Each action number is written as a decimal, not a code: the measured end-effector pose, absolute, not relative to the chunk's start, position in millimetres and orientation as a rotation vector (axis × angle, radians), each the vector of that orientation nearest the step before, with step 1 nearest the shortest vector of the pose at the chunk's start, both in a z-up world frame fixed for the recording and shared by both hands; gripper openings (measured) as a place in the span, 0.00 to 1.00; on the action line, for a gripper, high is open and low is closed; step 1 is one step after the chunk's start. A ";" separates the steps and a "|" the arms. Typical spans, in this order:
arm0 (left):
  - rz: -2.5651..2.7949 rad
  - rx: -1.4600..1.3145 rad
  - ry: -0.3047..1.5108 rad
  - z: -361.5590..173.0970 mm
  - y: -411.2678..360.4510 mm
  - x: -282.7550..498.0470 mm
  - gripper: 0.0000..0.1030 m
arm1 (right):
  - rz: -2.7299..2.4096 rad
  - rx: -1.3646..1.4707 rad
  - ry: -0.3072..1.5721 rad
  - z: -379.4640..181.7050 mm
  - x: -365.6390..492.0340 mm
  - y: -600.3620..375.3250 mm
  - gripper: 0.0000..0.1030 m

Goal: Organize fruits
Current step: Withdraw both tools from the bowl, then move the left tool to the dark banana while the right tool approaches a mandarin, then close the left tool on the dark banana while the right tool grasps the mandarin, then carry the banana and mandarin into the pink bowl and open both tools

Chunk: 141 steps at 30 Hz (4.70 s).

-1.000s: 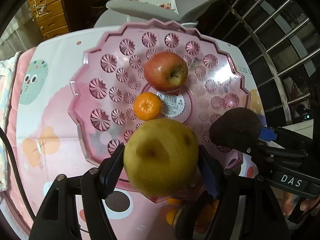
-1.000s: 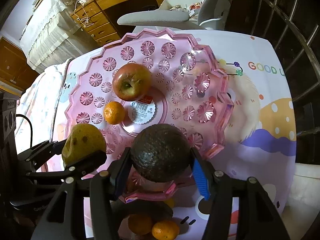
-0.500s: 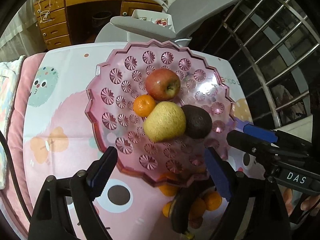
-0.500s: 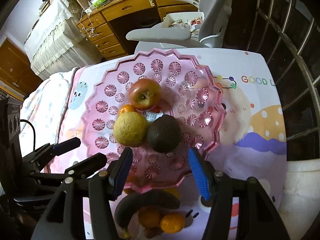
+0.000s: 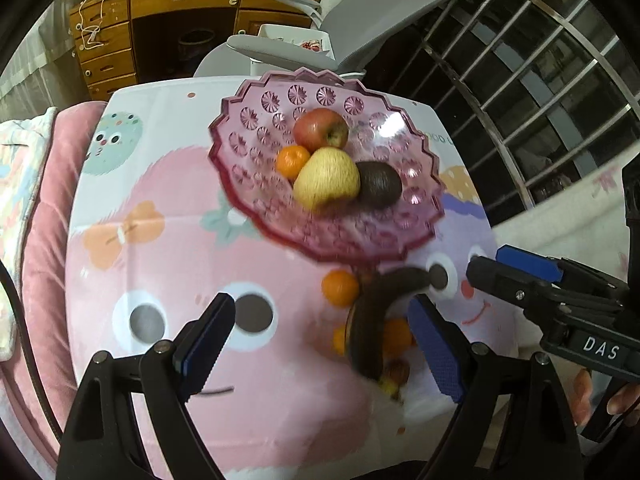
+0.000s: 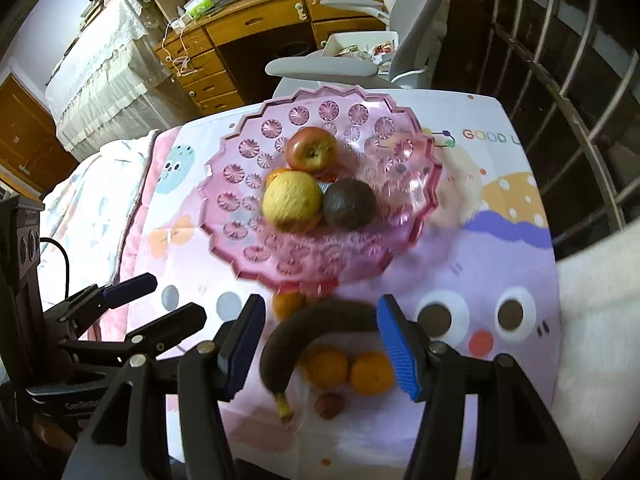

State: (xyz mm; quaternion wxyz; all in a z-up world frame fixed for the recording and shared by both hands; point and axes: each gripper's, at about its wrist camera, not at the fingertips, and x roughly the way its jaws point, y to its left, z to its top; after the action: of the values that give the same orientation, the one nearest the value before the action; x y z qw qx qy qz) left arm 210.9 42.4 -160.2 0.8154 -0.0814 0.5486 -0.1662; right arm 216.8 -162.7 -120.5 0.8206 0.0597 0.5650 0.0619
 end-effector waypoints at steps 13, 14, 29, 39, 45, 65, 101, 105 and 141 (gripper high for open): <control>-0.440 -0.123 1.122 -144.5 75.0 114.4 0.85 | -0.008 0.204 1.133 -119.9 101.8 -137.0 0.57; -0.445 -0.124 1.126 -145.6 76.9 110.0 0.85 | -0.018 0.210 1.129 -122.1 93.2 -135.2 0.57; -0.444 -0.107 1.216 -157.4 63.4 88.9 0.85 | -0.023 0.182 1.110 -143.5 27.6 -133.2 0.57; -0.348 -0.140 1.257 -162.0 18.0 121.1 0.85 | 0.098 -0.028 1.125 -156.1 43.5 -167.2 0.57; -0.253 -0.145 1.276 -166.4 -9.0 144.7 0.85 | 0.184 -0.149 1.132 -167.1 66.6 -192.2 0.57; -0.036 -0.136 1.397 -220.2 -40.1 207.2 0.85 | 0.501 -0.501 1.036 -222.1 112.4 -193.5 0.57; -0.141 -0.193 1.305 -267.2 -64.9 246.6 0.40 | 0.655 -0.454 0.956 -258.3 140.3 -189.6 0.44; -0.143 -0.203 1.295 -266.6 -65.0 242.1 0.36 | 0.665 -0.442 0.961 -258.0 141.8 -191.8 0.43; -0.188 -0.230 1.108 -154.3 -56.1 163.5 0.29 | 0.505 -0.324 0.932 -194.7 142.3 -242.5 0.42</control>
State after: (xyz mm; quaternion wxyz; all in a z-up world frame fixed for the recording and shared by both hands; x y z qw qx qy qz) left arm 163.5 -56.1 -154.3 0.8400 -0.1087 0.5241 -0.0888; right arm 142.3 -242.5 -194.7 0.8504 -0.1536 0.4424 0.2399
